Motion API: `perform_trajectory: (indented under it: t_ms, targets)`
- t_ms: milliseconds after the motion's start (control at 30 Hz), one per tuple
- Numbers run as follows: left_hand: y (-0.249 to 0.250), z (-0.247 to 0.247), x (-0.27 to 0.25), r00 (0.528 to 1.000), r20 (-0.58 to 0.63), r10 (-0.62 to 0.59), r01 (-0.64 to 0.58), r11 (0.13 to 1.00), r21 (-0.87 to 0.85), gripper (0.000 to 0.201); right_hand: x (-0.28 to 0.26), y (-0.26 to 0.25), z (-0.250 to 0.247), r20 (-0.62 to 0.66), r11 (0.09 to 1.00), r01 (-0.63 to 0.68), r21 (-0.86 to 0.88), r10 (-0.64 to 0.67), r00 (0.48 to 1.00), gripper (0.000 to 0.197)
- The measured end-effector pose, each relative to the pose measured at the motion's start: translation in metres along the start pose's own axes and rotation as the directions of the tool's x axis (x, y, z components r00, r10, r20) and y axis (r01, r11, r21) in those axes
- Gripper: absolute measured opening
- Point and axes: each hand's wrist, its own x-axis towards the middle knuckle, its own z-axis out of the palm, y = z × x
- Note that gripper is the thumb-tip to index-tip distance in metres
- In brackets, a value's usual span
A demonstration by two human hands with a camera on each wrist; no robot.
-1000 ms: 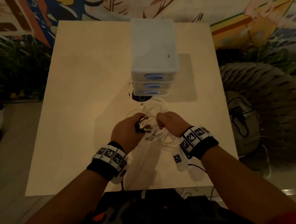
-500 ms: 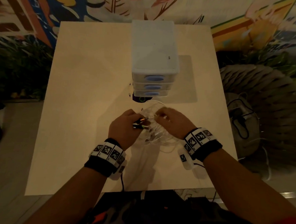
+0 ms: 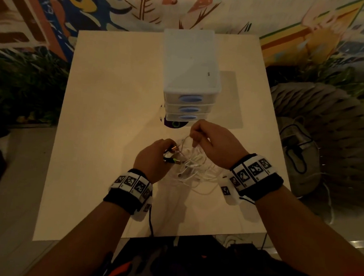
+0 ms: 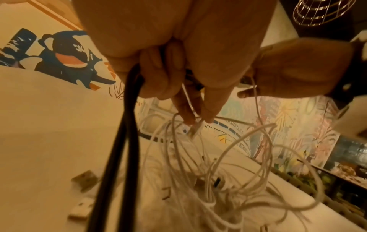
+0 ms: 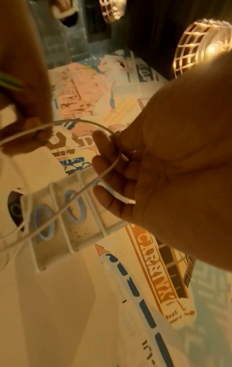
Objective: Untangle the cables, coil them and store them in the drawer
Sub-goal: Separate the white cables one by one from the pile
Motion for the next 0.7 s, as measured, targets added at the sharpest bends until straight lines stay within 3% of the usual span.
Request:
perform_trajectory:
  t_ms: [133,300,500,633,700]
  targets:
    - [-0.01,0.005,0.002,0.996,0.073,-0.055,0.058,0.998,-0.038,0.047,-0.003,-0.005,-0.013,-0.055,0.966,-0.07,0.25,0.087,0.995,0.015]
    - [-0.011,-0.002,0.001,0.998,-0.019,-0.054,0.046,0.961,-0.273,0.02,-0.008,0.002,-0.019,-0.124,0.912,-0.096,0.398,0.157,0.98,0.016]
    - [-0.001,-0.024,-0.005,0.992,-0.05,-0.117,0.079,0.874,-0.48,0.019,-0.012,0.002,-0.02,-0.19,0.818,-0.052,0.573,0.195,0.962,0.012]
    - [0.014,-0.027,-0.01,0.998,-0.011,-0.065,0.053,0.892,-0.449,0.018,-0.013,-0.002,-0.028,-0.184,0.688,-0.011,0.726,0.21,0.96,0.015]
    - [0.025,-0.024,-0.014,0.999,0.041,-0.013,0.028,0.922,-0.387,0.02,-0.015,-0.001,-0.029,-0.161,0.667,-0.026,0.745,0.217,0.963,0.014]
